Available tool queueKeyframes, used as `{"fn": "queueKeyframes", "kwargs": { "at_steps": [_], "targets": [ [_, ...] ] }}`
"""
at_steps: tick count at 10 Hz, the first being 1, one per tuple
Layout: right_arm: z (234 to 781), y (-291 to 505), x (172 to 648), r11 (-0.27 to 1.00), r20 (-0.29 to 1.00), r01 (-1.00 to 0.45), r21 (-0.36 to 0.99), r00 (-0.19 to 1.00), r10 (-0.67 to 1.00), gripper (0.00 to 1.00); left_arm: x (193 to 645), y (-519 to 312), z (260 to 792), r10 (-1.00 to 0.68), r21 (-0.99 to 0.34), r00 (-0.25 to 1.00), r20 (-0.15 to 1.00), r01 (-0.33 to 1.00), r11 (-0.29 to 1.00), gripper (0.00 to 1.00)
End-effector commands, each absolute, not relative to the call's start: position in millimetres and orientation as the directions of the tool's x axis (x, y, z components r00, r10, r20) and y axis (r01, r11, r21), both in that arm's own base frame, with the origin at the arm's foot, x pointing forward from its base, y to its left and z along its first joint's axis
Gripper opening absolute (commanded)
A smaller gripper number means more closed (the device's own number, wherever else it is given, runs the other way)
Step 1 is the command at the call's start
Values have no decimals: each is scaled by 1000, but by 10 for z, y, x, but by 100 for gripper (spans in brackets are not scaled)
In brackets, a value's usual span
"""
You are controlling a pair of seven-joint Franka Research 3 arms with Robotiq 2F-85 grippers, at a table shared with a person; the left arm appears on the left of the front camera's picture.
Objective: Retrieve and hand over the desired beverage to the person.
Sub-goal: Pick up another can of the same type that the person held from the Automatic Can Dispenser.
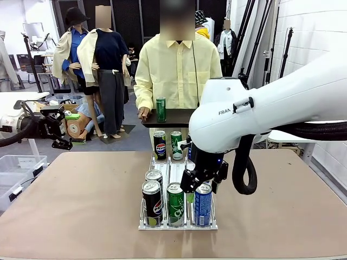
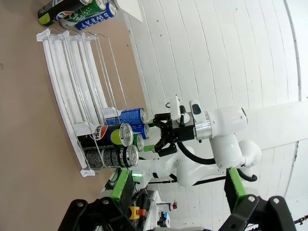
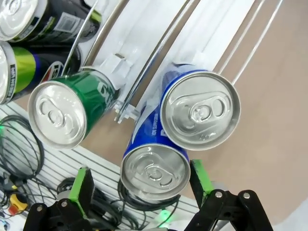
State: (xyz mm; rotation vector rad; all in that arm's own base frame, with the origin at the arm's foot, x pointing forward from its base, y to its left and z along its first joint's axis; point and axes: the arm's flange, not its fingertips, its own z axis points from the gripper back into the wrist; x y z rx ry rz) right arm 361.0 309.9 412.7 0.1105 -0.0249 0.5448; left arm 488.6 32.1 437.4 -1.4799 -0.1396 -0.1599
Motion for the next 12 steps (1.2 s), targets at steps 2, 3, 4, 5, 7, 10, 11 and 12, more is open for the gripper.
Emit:
{"fn": "queueKeyframes", "kwargs": {
  "at_steps": [2, 3, 4, 5, 7, 10, 11, 12],
  "targets": [
    [4030, 3151, 3627, 885, 70, -465, 29, 884, 462, 100, 4887, 335, 4385, -19, -977, 981, 194, 195, 84, 100],
    [4024, 3153, 3636, 893, 75, -450, 20, 891, 448, 100, 4887, 335, 4385, -19, -977, 981, 194, 195, 84, 100],
    [4020, 3151, 3647, 901, 70, -434, 8, 899, 432, 100, 4887, 335, 4385, -19, -977, 981, 194, 195, 84, 100],
    [4026, 3156, 3652, 906, 75, -424, 15, 904, 422, 100, 4887, 335, 4385, -19, -977, 981, 194, 195, 84, 100],
    [4008, 3165, 3680, 919, 81, -394, 19, 917, 392, 100, 4887, 335, 4385, -19, -977, 981, 194, 195, 84, 100],
    [4009, 3191, 3728, 930, 80, -366, 33, 929, 362, 100, 4887, 335, 4385, -19, -977, 981, 194, 195, 84, 100],
    [4004, 3194, 3746, 931, 74, -362, 35, 930, 359, 100, 4887, 335, 4385, -19, -977, 981, 194, 195, 84, 100],
    [4004, 3203, 3757, 931, 65, -362, 37, 931, 360, 100, 4887, 335, 4385, -19, -977, 981, 194, 195, 84, 100]
  ]
}}
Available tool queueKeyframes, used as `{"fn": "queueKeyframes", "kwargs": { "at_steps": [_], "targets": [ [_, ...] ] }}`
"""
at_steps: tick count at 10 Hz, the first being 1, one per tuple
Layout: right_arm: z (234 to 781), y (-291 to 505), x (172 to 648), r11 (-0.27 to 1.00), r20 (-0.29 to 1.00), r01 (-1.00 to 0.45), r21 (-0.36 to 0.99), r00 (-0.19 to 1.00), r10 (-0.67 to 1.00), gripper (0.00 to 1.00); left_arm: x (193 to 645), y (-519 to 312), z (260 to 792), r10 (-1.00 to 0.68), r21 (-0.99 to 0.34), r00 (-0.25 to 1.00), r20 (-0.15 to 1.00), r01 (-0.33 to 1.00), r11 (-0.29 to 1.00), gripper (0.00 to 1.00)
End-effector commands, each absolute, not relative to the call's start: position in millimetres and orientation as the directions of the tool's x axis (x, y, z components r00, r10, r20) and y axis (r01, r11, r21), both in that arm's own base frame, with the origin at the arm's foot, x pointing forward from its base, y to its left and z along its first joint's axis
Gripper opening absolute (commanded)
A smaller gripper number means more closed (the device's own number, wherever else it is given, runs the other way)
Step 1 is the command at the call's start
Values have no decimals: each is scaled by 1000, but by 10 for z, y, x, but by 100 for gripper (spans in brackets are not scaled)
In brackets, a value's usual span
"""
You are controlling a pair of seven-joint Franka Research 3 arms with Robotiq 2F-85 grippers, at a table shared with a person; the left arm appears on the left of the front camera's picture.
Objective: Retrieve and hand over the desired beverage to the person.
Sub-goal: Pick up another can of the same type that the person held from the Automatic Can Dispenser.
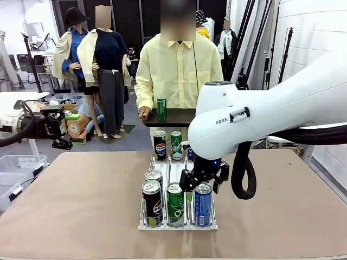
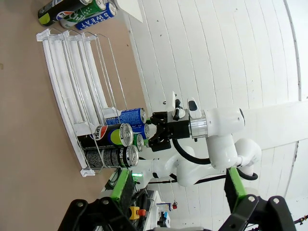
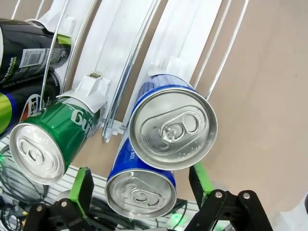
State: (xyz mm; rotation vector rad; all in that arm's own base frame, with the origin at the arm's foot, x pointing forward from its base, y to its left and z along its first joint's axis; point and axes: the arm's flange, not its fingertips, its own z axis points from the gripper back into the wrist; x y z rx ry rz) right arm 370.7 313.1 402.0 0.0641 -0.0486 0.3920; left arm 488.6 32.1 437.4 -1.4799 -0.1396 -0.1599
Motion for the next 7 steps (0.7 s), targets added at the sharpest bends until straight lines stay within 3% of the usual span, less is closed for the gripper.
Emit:
{"fn": "queueKeyframes", "kwargs": {
  "at_steps": [1, 3, 7],
  "targets": [
    [4015, 3204, 3758, 932, 58, -361, 36, 932, 358, 100, 4887, 335, 4385, -19, -977, 981, 194, 195, 84, 100],
    [4019, 3213, 3769, 932, 48, -360, 44, 932, 358, 89, 4887, 335, 4385, -19, -977, 981, 194, 195, 84, 100],
    [4032, 3208, 3774, 934, 31, -355, 37, 935, 354, 50, 4887, 335, 4385, -19, -977, 981, 194, 195, 84, 100]
  ]
}}
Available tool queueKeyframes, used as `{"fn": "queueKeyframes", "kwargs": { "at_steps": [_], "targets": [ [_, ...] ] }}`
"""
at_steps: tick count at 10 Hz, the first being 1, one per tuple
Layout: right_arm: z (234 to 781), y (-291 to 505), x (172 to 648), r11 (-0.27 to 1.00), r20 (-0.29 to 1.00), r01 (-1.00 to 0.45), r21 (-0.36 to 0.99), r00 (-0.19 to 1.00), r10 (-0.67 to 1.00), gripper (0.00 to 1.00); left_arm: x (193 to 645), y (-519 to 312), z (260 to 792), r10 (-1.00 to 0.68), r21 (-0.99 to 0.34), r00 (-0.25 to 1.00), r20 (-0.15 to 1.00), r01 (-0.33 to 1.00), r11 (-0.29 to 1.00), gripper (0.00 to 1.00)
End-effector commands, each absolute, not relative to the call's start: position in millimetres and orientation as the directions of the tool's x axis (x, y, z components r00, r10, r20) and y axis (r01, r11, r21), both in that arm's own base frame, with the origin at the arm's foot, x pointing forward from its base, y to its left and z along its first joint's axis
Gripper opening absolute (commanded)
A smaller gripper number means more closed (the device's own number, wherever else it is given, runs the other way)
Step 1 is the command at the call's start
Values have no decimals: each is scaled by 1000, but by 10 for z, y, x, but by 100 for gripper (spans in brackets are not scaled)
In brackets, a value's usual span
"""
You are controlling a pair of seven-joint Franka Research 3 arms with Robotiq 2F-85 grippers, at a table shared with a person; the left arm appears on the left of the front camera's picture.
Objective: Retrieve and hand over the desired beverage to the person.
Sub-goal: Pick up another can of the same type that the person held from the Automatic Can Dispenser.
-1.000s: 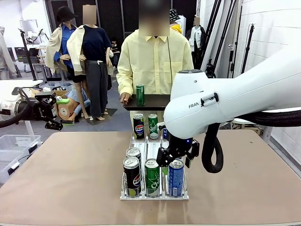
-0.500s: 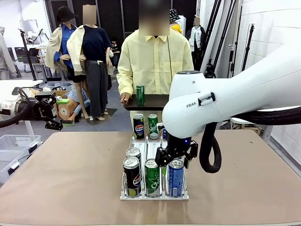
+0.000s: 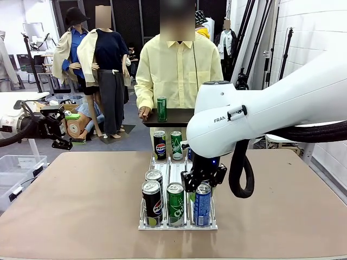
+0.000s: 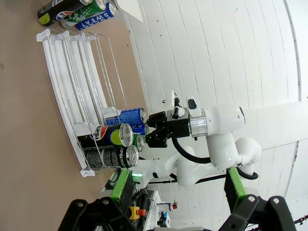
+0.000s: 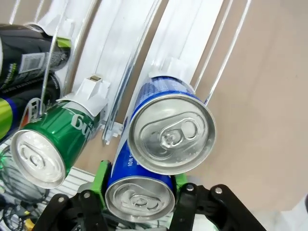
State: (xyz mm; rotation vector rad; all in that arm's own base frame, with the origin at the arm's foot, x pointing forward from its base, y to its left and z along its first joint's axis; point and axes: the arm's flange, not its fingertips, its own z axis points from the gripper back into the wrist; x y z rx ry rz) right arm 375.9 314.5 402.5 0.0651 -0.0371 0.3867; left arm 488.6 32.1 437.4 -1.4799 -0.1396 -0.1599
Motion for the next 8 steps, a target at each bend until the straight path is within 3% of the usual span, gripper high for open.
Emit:
{"fn": "queueKeyframes", "kwargs": {
  "at_steps": [1, 5, 8],
  "targets": [
    [4034, 3204, 3776, 935, 28, -354, 36, 935, 353, 40, 4887, 335, 4385, -19, -977, 981, 194, 195, 84, 100],
    [4026, 3141, 3768, 925, 41, -376, 56, 926, 374, 0, 4887, 335, 4385, -19, -977, 981, 194, 195, 84, 100],
    [4026, 3141, 3768, 925, 41, -376, 56, 926, 374, 0, 4887, 335, 4385, -19, -977, 981, 194, 195, 84, 100]
  ]
}}
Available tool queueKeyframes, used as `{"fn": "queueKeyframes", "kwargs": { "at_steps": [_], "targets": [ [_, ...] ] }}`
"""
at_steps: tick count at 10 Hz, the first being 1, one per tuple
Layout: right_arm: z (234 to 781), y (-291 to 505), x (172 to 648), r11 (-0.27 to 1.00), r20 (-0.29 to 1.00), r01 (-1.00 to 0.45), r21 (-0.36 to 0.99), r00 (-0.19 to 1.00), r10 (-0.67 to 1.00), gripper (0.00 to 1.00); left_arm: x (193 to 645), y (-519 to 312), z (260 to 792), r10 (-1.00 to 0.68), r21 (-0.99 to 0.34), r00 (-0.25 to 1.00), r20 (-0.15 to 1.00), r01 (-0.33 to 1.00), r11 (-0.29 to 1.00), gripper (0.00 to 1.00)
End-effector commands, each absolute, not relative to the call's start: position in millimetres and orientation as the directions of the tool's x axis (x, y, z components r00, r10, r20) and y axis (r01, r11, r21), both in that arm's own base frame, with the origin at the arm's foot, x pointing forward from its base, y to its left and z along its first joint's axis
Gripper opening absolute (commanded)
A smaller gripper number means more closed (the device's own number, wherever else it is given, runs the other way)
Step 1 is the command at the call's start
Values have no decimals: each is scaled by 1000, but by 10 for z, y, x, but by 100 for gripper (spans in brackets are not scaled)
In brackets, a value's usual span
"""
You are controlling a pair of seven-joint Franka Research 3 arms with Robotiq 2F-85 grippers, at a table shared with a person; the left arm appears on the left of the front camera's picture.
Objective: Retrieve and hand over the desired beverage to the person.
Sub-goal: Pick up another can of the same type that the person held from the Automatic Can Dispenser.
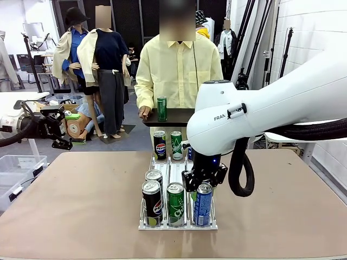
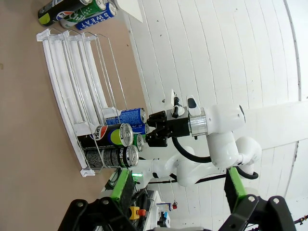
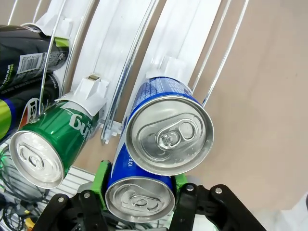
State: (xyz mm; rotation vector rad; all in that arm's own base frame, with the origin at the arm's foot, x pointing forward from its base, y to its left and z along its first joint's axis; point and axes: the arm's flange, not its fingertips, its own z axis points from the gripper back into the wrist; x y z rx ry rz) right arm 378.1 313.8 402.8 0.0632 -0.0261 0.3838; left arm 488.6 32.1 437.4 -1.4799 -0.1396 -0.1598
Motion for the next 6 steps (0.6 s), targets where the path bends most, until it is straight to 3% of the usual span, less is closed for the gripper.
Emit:
{"fn": "queueKeyframes", "kwargs": {
  "at_steps": [1, 4, 6],
  "targets": [
    [4026, 3141, 3768, 925, 41, -376, 56, 926, 374, 0, 4887, 335, 4385, -19, -977, 981, 194, 195, 84, 100],
    [4028, 3138, 3781, 925, 37, -375, 57, 927, 373, 0, 4887, 335, 4385, -19, -977, 981, 194, 195, 84, 100],
    [4289, 3062, 3746, 923, 6, -385, -19, 923, 385, 0, 4887, 335, 4385, -19, -977, 981, 194, 195, 84, 100]
  ]
}}
